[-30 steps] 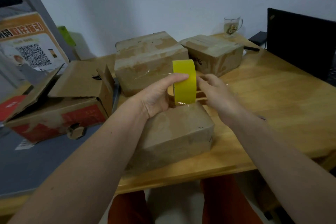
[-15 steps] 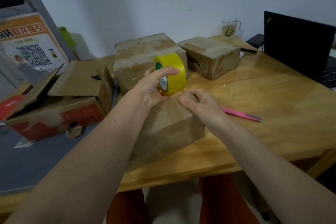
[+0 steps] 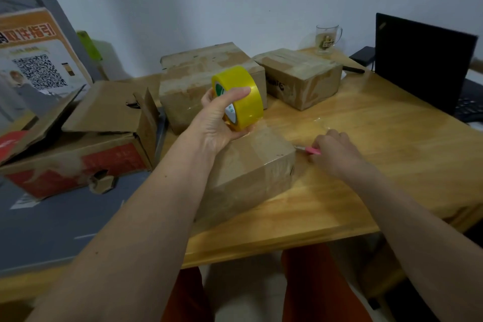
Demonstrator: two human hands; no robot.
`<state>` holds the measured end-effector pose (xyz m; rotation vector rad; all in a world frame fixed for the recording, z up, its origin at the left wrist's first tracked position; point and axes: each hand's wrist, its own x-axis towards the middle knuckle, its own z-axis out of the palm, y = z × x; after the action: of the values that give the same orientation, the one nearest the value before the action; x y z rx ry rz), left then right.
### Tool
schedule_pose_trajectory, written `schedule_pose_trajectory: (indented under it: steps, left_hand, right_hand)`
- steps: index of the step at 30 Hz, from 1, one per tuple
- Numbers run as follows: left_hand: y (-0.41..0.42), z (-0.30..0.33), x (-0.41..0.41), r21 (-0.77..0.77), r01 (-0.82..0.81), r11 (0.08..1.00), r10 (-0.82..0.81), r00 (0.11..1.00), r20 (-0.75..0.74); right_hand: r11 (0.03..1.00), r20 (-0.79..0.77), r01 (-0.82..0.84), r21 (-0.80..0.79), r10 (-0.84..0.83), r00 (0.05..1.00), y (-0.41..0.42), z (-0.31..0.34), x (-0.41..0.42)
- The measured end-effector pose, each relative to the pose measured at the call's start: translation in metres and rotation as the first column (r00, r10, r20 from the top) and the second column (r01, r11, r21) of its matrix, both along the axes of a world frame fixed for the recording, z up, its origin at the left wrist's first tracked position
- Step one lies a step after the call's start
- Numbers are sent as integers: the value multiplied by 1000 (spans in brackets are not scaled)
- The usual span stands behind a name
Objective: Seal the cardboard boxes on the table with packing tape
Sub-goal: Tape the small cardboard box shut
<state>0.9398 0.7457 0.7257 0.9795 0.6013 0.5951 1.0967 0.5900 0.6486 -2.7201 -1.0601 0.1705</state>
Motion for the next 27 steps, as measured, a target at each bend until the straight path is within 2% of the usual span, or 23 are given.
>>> schedule_pose_trajectory:
  steps: [2,4,8,11,13,16,21,23,27]
  left_hand:
    - [-2,1,1,7,-26,1000,26,1000,-17]
    - [-3,2,0,-11,-34,999,34,999,-16]
    - [-6,2,-1,-25,-26,999,26,999,-20]
    - [-4,2,0,7,-4,1000,4,999,-39]
    - [-5,3,0,6,-8,1000,8,999,-43]
    - [-5,3,0,25,-19,1000,20,998,-54]
    - [-5,0,0,39,-22,999,23,999,-30]
    - [-4,0,0,24,-27,999,27,1000,-8]
    - [-3,-1,1,8,-22,1000,22,999,24]
  right_hand:
    - [1000,41,6,-13,-5,999,0,-2,3]
    - [1000,19,-15,20,15,1000,1,2,3]
    - [947,-125,-72,312,116,985,-5,23,-3]
    - [854,-33,-227,468,273,961,-15,47,-11]
    - [774,55,-368,516,399,915,-21,62,-19]
    - [722,256,-546,425,483,838,-18,76,-33]
    - [773,536,-617,147,462,707,2,86,-51]
    - [783,579,-618,67,474,663,8,87,-56]
    - [777,604,-629,12,496,624,15,87,-60]
